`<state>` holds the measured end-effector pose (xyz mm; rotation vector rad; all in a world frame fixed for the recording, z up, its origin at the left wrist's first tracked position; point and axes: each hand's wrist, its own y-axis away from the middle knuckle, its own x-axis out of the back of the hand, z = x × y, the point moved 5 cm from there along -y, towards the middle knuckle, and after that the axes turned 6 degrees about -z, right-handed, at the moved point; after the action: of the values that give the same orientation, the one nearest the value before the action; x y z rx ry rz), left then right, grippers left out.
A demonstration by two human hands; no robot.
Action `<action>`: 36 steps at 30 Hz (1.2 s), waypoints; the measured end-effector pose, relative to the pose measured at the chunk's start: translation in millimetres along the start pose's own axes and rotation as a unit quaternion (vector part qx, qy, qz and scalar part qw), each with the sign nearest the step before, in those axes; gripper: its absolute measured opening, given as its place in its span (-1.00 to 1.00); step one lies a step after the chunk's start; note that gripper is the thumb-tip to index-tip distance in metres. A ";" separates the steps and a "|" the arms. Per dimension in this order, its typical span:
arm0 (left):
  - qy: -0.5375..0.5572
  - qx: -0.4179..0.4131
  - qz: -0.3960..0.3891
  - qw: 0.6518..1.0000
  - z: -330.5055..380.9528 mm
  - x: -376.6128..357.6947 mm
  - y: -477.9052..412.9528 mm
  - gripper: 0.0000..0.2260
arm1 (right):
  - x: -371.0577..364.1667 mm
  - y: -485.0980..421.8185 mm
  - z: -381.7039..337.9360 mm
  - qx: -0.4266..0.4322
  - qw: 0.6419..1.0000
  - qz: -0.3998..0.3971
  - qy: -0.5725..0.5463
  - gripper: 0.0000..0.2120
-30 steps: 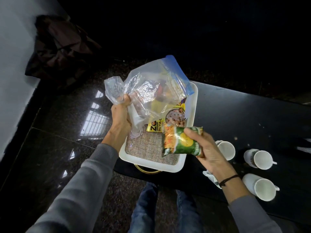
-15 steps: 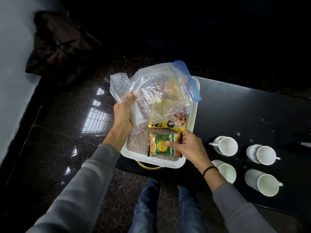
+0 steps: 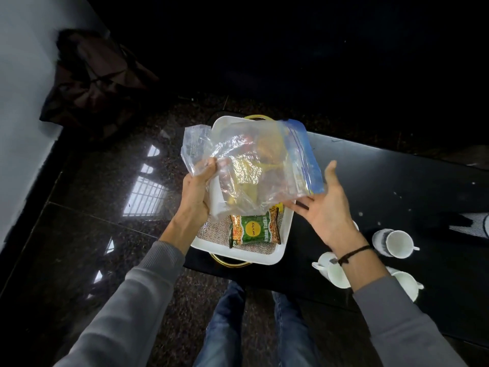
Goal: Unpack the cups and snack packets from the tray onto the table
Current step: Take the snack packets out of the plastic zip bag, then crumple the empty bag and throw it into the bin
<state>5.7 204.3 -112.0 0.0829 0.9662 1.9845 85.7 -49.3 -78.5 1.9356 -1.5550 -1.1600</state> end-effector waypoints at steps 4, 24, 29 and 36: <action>-0.023 -0.001 -0.049 0.999 10.2 -10.4 15.1 -0.86 | -16.0 5.4 -21.9 -0.016 0.994 -0.108 -0.014 -0.28; -0.207 -0.053 -0.033 0.976 62.7 -50.7 90.4 -0.68 | -7.9 114.5 -64.1 0.165 0.954 0.056 0.242 -0.66; -0.163 0.018 -0.157 0.974 58.5 -86.8 103.9 -0.67 | -33.1 122.3 -48.4 0.148 0.945 -0.058 0.286 -0.35; -0.164 0.056 -0.228 0.958 51.8 -131.0 123.7 -0.59 | -58.4 141.9 -53.1 0.130 0.950 -0.070 0.275 -0.39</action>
<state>18.4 101.3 44.1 0.2242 0.7950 1.4361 40.0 -47.4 77.3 2.3100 -1.3215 -0.4004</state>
